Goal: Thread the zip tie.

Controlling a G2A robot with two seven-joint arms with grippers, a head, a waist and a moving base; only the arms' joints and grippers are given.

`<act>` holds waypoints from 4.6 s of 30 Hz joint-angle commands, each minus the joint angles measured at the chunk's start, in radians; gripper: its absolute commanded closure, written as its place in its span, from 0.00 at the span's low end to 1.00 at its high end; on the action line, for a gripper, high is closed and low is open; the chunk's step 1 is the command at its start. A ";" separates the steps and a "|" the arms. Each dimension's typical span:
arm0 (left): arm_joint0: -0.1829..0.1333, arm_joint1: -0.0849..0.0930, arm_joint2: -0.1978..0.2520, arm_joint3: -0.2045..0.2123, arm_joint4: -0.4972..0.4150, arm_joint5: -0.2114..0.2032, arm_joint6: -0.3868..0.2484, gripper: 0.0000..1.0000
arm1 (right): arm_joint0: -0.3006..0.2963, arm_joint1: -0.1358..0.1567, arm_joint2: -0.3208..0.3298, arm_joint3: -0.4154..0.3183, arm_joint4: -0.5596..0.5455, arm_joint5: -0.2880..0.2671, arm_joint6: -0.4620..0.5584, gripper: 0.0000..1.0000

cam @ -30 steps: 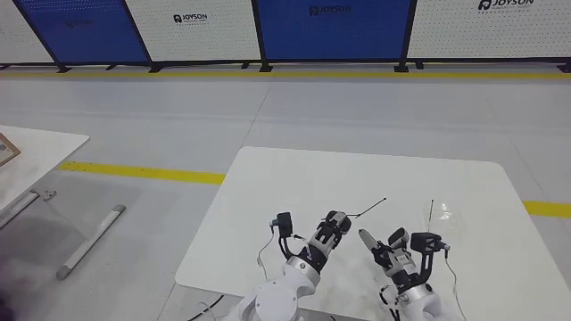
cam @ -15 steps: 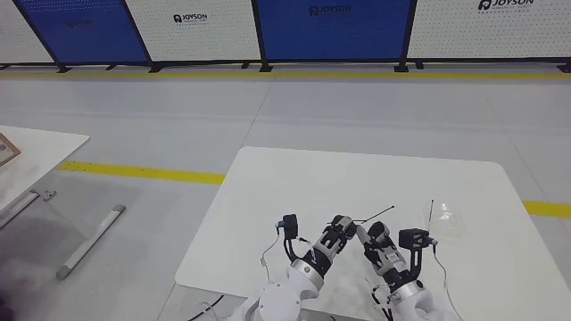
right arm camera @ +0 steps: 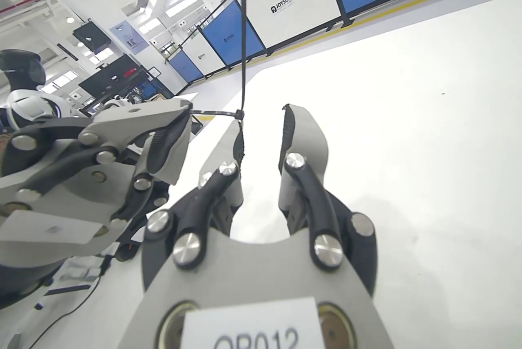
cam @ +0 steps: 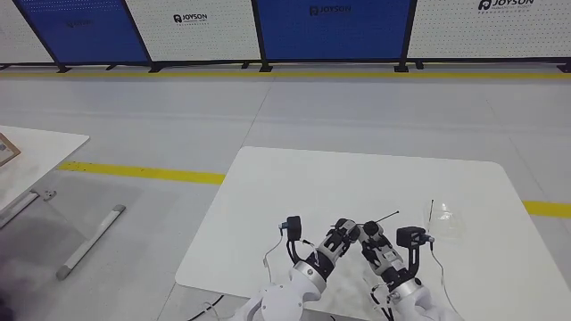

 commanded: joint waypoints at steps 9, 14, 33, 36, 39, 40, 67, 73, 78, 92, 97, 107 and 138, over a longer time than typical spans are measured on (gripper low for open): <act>0.002 0.001 0.004 0.004 0.007 -0.002 -0.001 1.00 | -0.004 0.001 0.004 -0.006 0.005 -0.007 -0.015 0.80; 0.002 0.001 0.006 0.004 0.015 0.004 -0.004 1.00 | -0.004 0.002 0.004 -0.006 0.009 -0.008 -0.015 0.83; -0.002 0.000 0.013 0.003 0.005 -0.005 -0.001 1.00 | 0.001 0.003 0.000 -0.002 0.006 0.000 -0.008 1.00; -0.001 0.001 0.011 0.004 0.002 -0.013 -0.004 1.00 | 0.003 0.002 -0.005 0.002 0.003 0.002 -0.008 1.00; -0.001 0.001 0.011 0.006 -0.001 -0.019 -0.007 1.00 | 0.005 0.002 -0.007 0.006 0.004 0.000 -0.009 1.00; -0.001 0.001 0.011 0.006 -0.003 -0.021 -0.007 1.00 | 0.006 0.002 -0.008 0.008 0.004 0.000 -0.009 1.00; -0.007 -0.001 0.008 0.019 -0.020 -0.033 0.016 1.00 | -0.015 0.009 0.022 0.002 0.030 -0.021 -0.018 0.69; -0.010 -0.002 0.011 0.023 -0.015 -0.029 0.014 1.00 | -0.016 0.010 0.022 -0.007 0.027 -0.019 -0.020 0.69; -0.008 -0.001 0.010 0.022 -0.012 -0.025 0.012 1.00 | -0.017 0.010 0.022 -0.014 0.028 -0.021 -0.029 0.73; -0.011 -0.001 0.016 0.025 -0.001 -0.014 0.012 1.00 | -0.013 0.010 0.014 -0.016 0.018 -0.012 -0.027 1.00; -0.011 -0.002 0.017 0.024 0.000 -0.014 0.014 1.00 | -0.014 0.011 0.013 -0.015 0.007 -0.012 -0.023 1.00; -0.005 -0.002 0.016 0.015 -0.010 -0.035 0.014 1.00 | -0.010 0.012 0.005 -0.007 -0.001 -0.019 -0.020 1.00; 0.017 0.002 -0.001 -0.027 -0.042 -0.099 0.002 1.00 | 0.003 0.014 -0.008 0.022 -0.014 -0.033 -0.010 1.00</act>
